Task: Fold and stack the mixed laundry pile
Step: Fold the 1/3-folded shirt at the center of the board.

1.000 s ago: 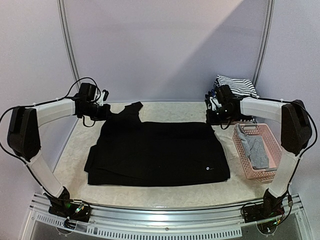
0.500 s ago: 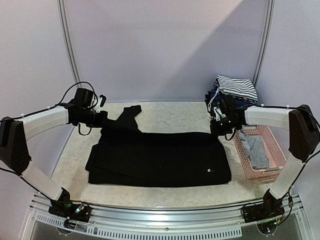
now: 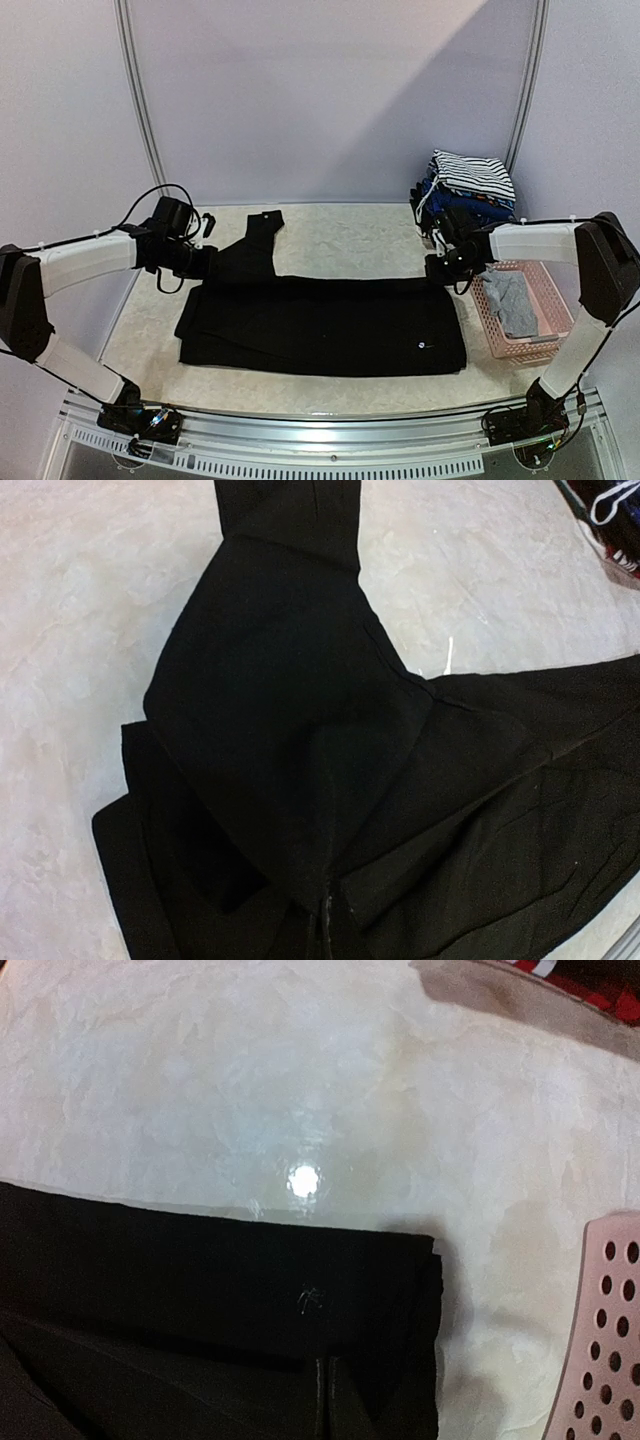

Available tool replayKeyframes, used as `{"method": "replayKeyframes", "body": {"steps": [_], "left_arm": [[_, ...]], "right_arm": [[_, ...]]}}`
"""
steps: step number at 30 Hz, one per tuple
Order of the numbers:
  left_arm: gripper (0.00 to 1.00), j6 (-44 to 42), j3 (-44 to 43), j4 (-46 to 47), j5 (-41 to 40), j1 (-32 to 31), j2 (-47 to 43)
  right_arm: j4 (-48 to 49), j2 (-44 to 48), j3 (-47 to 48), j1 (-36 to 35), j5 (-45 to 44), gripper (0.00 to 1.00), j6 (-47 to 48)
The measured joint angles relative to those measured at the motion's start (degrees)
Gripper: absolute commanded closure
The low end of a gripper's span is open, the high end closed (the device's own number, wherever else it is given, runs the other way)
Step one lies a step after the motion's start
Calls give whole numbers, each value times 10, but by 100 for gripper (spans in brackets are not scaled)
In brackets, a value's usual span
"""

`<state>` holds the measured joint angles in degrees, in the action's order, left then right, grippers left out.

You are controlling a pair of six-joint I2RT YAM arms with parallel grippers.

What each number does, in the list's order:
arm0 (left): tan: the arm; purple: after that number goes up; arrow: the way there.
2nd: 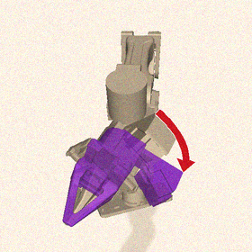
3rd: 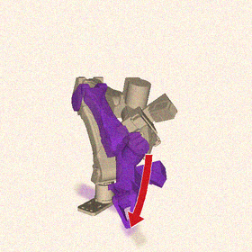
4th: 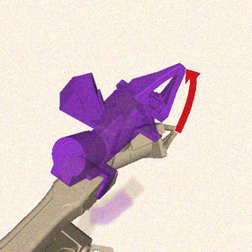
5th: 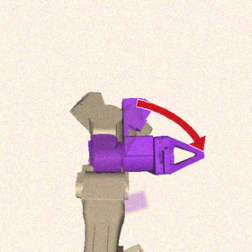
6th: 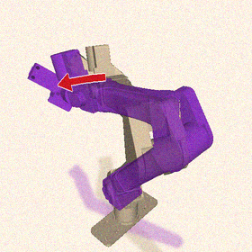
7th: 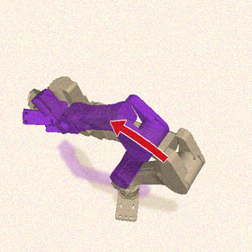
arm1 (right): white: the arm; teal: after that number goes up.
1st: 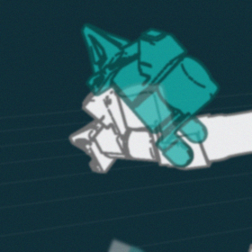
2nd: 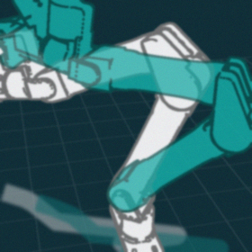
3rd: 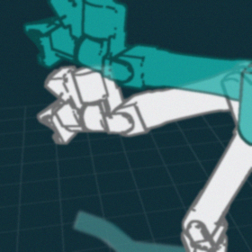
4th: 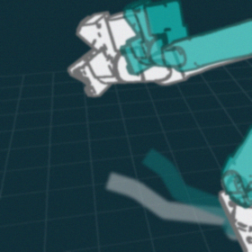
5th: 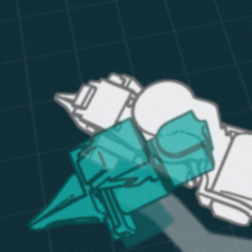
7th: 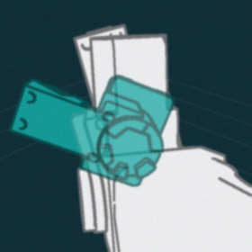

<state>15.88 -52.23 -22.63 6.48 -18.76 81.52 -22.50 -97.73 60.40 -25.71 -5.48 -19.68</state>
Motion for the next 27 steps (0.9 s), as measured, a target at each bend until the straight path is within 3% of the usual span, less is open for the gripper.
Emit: {"method": "replayKeyframes", "body": {"steps": [10, 14, 17, 19, 25, 27], "left_arm": [[100, 17, 38, -3, -25, -41, -14], [98, 29, 59, -4, -33, -50, -14], [87, 37, 68, -4, -40, -55, -14], [78, 42, 72, -4, -45, -59, -14], [39, 50, 75, 2, -56, -75, -22], [31, 53, 74, 11, -64, -78, -37]], "right_arm": [[9, 16, -42, -13, -2, 97, -24], [7, 15, -58, -13, -13, 87, -38], [6, 15, -64, -13, -20, 70, -45], [5, 16, -69, -13, -22, 67, -50], [-3, 44, -76, -14, 2, 61, -56], [-1, 73, -75, -15, 18, 59, -55]]}}
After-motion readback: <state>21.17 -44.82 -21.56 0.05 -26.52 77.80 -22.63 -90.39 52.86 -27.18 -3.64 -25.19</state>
